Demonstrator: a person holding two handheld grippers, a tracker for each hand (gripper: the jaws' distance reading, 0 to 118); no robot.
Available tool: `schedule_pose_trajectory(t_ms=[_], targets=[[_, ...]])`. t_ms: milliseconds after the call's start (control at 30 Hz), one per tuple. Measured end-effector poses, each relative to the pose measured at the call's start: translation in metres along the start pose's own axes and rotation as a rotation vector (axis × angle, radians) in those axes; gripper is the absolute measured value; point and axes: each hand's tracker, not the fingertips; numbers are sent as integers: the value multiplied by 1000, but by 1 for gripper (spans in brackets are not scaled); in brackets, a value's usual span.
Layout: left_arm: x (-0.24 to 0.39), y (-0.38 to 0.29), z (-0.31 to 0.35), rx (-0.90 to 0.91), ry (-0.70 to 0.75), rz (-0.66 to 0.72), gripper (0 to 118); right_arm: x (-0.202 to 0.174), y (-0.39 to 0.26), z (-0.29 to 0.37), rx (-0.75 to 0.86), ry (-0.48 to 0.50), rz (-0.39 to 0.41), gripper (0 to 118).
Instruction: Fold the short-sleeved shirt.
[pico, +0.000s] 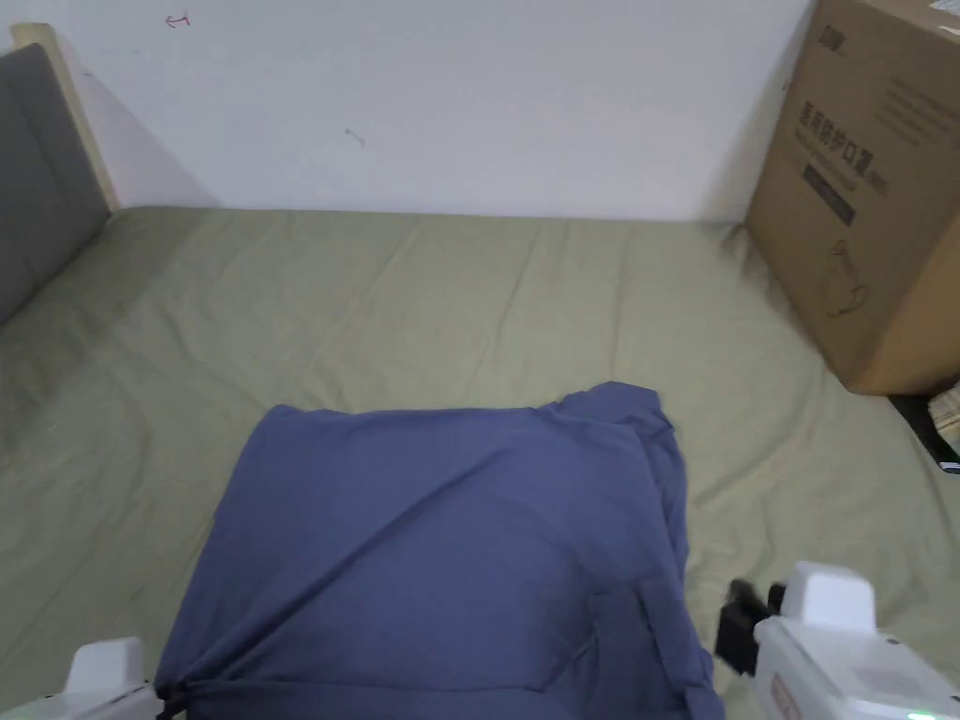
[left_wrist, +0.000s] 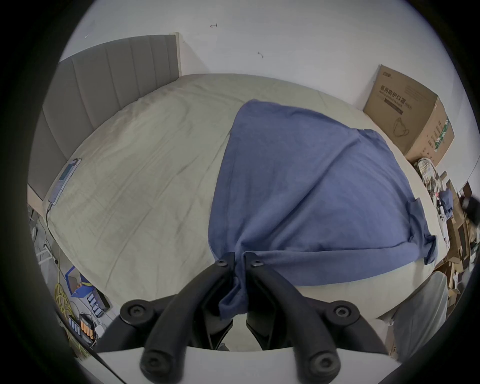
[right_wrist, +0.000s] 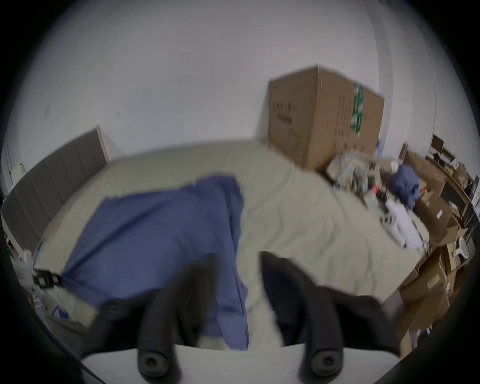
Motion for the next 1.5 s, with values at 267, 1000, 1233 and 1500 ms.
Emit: schedule_pose_trajectory(t_ms=[267,1000,1233,1500], targets=[[4,9,17,35,-14,0,5,-6,-70,-45,-220,21,35,78],[13,101,8,147,-25,-15,5,-16,17,-43,72,76,76,3],[28,152,-50,119,-8,-77,5,-25,51,-115,9,64,93,3],[40,161,-141,-48,39,-138,5,-28,44,-199,-159,36,60,3]])
